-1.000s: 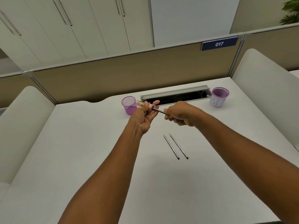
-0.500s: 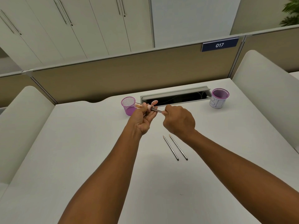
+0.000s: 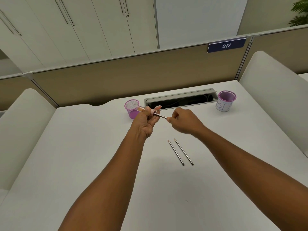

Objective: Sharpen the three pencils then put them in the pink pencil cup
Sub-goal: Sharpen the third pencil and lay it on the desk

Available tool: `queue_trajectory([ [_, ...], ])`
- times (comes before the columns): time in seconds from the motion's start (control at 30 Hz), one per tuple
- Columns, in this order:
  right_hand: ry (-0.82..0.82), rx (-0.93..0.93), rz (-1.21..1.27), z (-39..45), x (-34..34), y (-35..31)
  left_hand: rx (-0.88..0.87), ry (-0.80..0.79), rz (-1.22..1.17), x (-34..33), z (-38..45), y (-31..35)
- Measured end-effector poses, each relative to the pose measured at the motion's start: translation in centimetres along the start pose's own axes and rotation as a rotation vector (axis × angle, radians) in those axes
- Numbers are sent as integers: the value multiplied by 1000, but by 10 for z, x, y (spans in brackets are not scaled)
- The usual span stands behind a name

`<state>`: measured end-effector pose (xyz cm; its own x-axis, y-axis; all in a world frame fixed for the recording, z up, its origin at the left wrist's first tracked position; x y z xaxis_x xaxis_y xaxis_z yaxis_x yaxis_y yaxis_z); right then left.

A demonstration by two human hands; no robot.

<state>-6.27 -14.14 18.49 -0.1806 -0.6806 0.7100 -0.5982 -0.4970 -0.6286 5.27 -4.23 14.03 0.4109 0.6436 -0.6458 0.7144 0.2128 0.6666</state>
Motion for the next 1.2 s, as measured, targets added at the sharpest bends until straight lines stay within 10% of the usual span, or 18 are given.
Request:
queue_trajectory([
  [0.23, 536, 326, -493, -27, 4, -27, 14, -43, -61, -5, 2, -4],
  [0.4, -138, -192, 262, 10, -12, 18, 38, -42, 28, -1, 0, -4],
  [0.5, -216, -187, 354, 12, -16, 16, 29, -36, 34, 0, -1, -2],
  [0.83, 500, 352, -520, -15, 9, -30, 33, -43, -39, -2, 4, -2],
  [0.93, 230, 66, -335, 1, 7, -14, 31, -63, -12, -7, 6, 1],
  [1.07, -267, -286, 519, 10, -16, 18, 40, -77, 42, -9, 7, -2],
  [1.2, -341, -248, 558, 7, -17, 18, 37, -64, 49, -7, 9, -2],
])
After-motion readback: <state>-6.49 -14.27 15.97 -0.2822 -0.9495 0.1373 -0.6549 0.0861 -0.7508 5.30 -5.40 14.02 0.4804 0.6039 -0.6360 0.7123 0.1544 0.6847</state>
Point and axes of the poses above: each hand's wrist, its own z-axis towards the middle knuckle, its own x-axis out of the back of the hand, y = z × x, the point moved 9 cm from there along z, towards the middle knuckle, and after that the axes turned 14 degrees about -y, right-handed, at the moved point
